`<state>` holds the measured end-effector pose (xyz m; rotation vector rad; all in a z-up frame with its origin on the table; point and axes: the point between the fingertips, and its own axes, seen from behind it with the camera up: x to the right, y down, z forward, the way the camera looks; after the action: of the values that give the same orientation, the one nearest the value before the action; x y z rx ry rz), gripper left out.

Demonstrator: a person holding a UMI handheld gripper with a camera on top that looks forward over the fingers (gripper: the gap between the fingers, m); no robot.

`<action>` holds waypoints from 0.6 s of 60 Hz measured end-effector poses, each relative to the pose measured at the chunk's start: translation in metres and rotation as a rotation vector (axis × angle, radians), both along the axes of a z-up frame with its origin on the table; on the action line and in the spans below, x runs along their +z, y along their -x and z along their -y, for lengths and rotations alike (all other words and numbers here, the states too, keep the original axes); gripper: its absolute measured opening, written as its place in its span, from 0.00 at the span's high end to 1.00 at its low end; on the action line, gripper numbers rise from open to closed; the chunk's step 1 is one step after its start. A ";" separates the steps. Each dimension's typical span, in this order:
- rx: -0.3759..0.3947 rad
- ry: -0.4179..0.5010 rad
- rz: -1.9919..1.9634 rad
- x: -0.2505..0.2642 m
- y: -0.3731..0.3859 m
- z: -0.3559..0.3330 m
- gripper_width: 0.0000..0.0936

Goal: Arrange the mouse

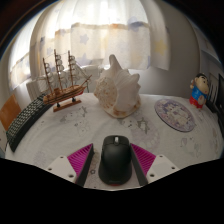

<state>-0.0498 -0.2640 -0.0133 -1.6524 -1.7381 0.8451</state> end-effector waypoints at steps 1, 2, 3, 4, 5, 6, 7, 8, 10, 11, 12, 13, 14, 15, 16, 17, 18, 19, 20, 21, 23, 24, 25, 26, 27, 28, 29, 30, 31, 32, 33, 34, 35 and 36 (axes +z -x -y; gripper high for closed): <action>0.001 0.002 0.001 0.000 0.000 0.000 0.24; 0.002 -0.001 0.001 0.000 0.001 -0.001 0.26; 0.001 -0.005 0.002 0.000 0.002 -0.001 0.29; 0.001 -0.008 0.002 0.000 0.003 -0.002 0.34; 0.001 -0.012 0.002 0.000 0.004 -0.003 0.40; 0.004 -0.011 0.000 0.001 0.005 -0.002 0.46; 0.009 -0.005 0.004 0.000 0.004 0.000 0.46; 0.013 -0.003 0.009 0.000 0.004 0.001 0.46; 0.020 -0.013 0.016 0.001 0.004 0.000 0.48; 0.025 -0.018 0.021 0.001 0.004 -0.001 0.49; 0.027 -0.021 0.025 0.003 0.004 -0.002 0.49; 0.026 -0.021 0.024 0.006 0.004 -0.003 0.49; 0.024 -0.018 0.021 0.010 0.004 -0.004 0.50; 0.024 -0.014 0.016 0.015 0.004 -0.005 0.50; 0.026 -0.011 0.010 0.021 0.005 -0.006 0.50; 0.028 -0.010 0.005 0.028 0.005 -0.007 0.50; 0.027 -0.009 -0.002 0.036 0.006 -0.011 0.50; 0.022 -0.009 -0.010 0.044 0.006 -0.015 0.50; 0.016 -0.008 -0.019 0.054 0.008 -0.019 0.50; 0.009 -0.002 -0.031 0.064 0.009 -0.023 0.50; -0.003 0.013 -0.056 0.086 0.014 -0.033 0.50; -0.009 0.019 -0.068 0.097 0.016 -0.038 0.50; -0.015 0.022 -0.079 0.107 0.020 -0.046 0.50; -0.023 0.022 -0.089 0.116 0.023 -0.054 0.50; -0.030 0.019 -0.094 0.124 0.028 -0.062 0.50; -0.038 0.017 -0.100 0.132 0.032 -0.071 0.50; -0.046 0.017 -0.106 0.139 0.037 -0.081 0.50; -0.053 0.017 -0.113 0.145 0.042 -0.091 0.50; -0.060 0.015 -0.118 0.151 0.048 -0.100 0.50; -0.066 0.011 -0.123 0.155 0.055 -0.111 0.50; -0.071 0.006 -0.130 0.159 0.062 -0.121 0.50; -0.077 0.001 -0.137 0.162 0.069 -0.133 0.50; -0.084 -0.005 -0.144 0.163 0.077 -0.144 0.50; -0.088 -0.013 -0.147 0.163 0.084 -0.155 0.50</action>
<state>-0.1336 -0.1087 0.1499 -1.6035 -1.5564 0.8886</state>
